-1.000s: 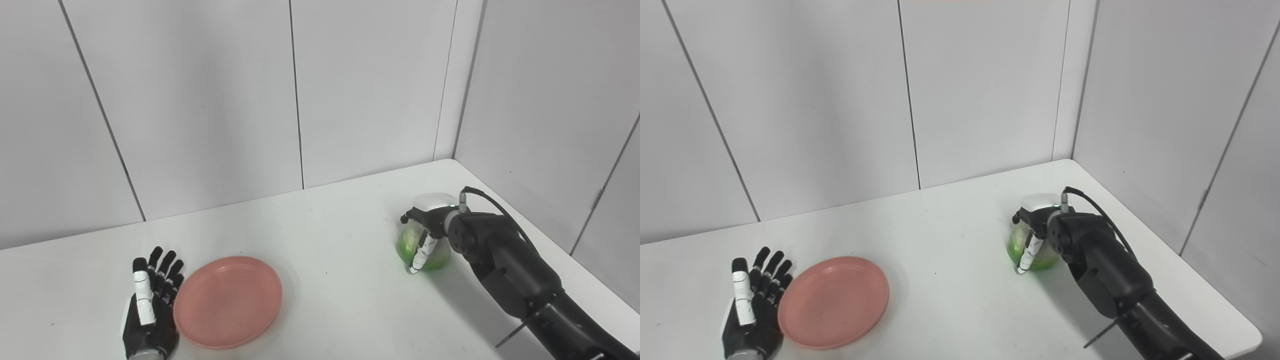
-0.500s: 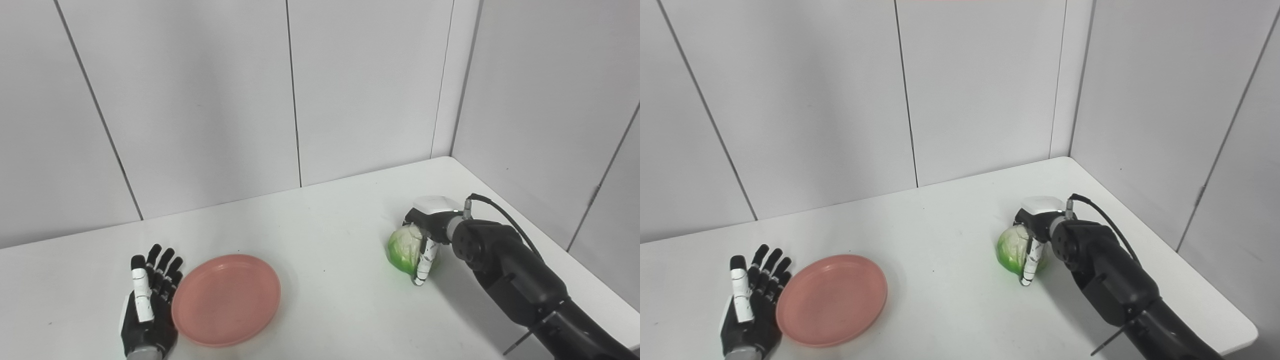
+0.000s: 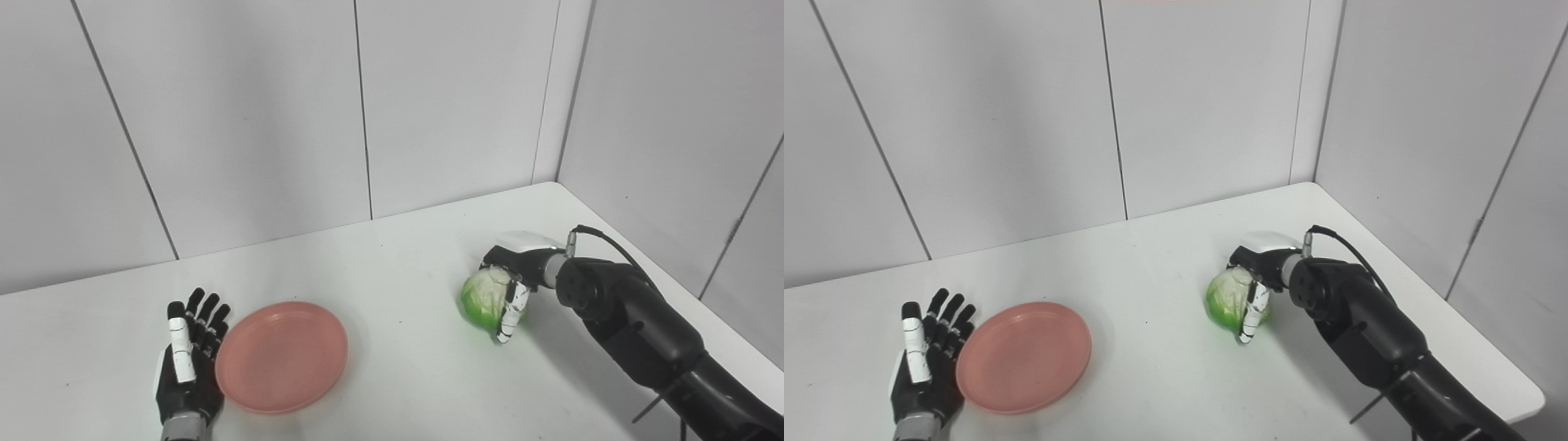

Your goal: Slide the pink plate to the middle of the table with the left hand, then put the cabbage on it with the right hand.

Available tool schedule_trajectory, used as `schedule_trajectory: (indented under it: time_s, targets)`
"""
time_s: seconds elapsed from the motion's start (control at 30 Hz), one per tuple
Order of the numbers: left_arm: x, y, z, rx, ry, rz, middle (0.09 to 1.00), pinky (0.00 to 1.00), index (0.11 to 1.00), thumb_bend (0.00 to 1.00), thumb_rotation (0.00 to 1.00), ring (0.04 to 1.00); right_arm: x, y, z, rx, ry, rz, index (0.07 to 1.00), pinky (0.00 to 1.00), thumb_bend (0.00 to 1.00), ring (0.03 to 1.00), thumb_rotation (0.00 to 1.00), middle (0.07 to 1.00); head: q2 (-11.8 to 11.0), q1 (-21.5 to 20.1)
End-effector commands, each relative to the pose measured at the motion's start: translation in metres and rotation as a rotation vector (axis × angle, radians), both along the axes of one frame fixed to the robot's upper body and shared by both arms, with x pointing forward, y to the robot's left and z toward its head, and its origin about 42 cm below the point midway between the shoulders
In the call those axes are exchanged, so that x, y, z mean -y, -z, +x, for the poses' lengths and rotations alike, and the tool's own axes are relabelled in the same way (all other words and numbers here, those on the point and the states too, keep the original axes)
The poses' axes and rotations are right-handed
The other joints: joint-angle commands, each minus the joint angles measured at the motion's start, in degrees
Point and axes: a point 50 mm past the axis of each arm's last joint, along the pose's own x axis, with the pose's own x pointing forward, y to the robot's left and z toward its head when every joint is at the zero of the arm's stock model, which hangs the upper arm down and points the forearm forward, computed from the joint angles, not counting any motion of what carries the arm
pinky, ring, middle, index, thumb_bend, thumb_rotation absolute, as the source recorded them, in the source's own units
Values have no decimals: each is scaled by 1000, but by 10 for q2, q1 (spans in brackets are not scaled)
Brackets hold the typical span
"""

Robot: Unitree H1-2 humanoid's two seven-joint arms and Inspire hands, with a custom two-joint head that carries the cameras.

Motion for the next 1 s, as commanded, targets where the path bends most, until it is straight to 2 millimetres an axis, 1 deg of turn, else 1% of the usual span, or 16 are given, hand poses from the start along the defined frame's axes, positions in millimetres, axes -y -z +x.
schedule_trajectory:
  time_s: [0.0, 0.03, 0.07, 0.13, 0.2, 0.37, 0.4, 0.43, 0.47, 0.5, 0.6, 0.77, 0.8, 0.83, 0.9, 0.97]
  targets:
    - [11, 7, -2, -54, 7, -1, 911, 970, 901, 896, 873, 903, -12, -42, 6, 129, -60, 7, 492, 253, 520, 429, 0, 496, 0, 5]
    - [12, 7, -2, -56, 6, 0, 910, 968, 900, 897, 872, 903, -14, -44, 6, 134, -69, 9, 486, 252, 521, 439, 0, 489, 0, 5]
    - [14, 8, -2, -58, 7, -13, 910, 968, 900, 897, 872, 903, -23, -52, 6, 153, -97, 11, 486, 252, 521, 441, 0, 488, 2, 16]
    - [17, 10, -3, -62, 8, -28, 920, 994, 907, 889, 851, 919, -38, -67, 8, 184, -150, 13, 532, 234, 514, 385, 0, 494, 4, 28]
    - [22, 11, -3, -65, 9, -33, 923, 998, 911, 886, 847, 921, -50, -78, 11, 205, -195, 21, 544, 226, 512, 370, 0, 492, 2, 41]
    - [32, 15, -4, -74, -1, -36, 928, 955, 928, 879, 848, 907, -72, -96, 22, 235, -266, 34, 538, 229, 512, 372, 0, 503, -1, 77]
    - [35, 16, -4, -75, -5, -41, 927, 953, 929, 876, 845, 906, -77, -97, 23, 241, -281, 41, 538, 229, 512, 372, 0, 503, -2, 95]
    - [37, 16, -4, -76, -8, -46, 928, 957, 931, 869, 839, 908, -81, -98, 24, 246, -292, 47, 536, 230, 512, 374, 0, 505, -2, 95]
    - [40, 17, -4, -75, -10, -49, 929, 958, 932, 869, 838, 908, -84, -98, 25, 249, -298, 54, 535, 230, 513, 374, 0, 505, -3, 113]
    - [43, 17, -4, -76, -10, -52, 931, 961, 934, 870, 837, 913, -87, -98, 25, 252, -306, 61, 518, 234, 517, 409, 0, 487, -4, 129]
    - [50, 19, -3, -74, -17, -57, 943, 968, 939, 871, 834, 947, -102, -94, 29, 260, -334, 82, 531, 249, 513, 377, 0, 505, -5, 141]
    - [60, 22, -2, -65, -30, -43, 936, 916, 918, 870, 842, 931, -124, -83, 34, 264, -387, 89, 548, 236, 510, 360, 0, 492, -7, 168]
    - [62, 22, -2, -65, -31, -42, 934, 916, 915, 869, 845, 929, -126, -82, 35, 263, -391, 92, 525, 229, 516, 410, 0, 473, -7, 168]
    - [63, 23, -3, -65, -33, -40, 933, 917, 913, 869, 846, 928, -132, -79, 36, 261, -408, 96, 517, 226, 518, 428, 0, 467, -8, 176]
    - [65, 24, -3, -67, -36, -37, 936, 919, 916, 873, 851, 923, -142, -75, 37, 261, -443, 90, 543, 207, 511, 372, 0, 481, -9, 183]
    - [65, 26, -3, -69, -39, -34, 938, 915, 929, 870, 855, 922, -153, -70, 37, 263, -485, 69, 543, 216, 511, 363, 0, 480, -9, 190]
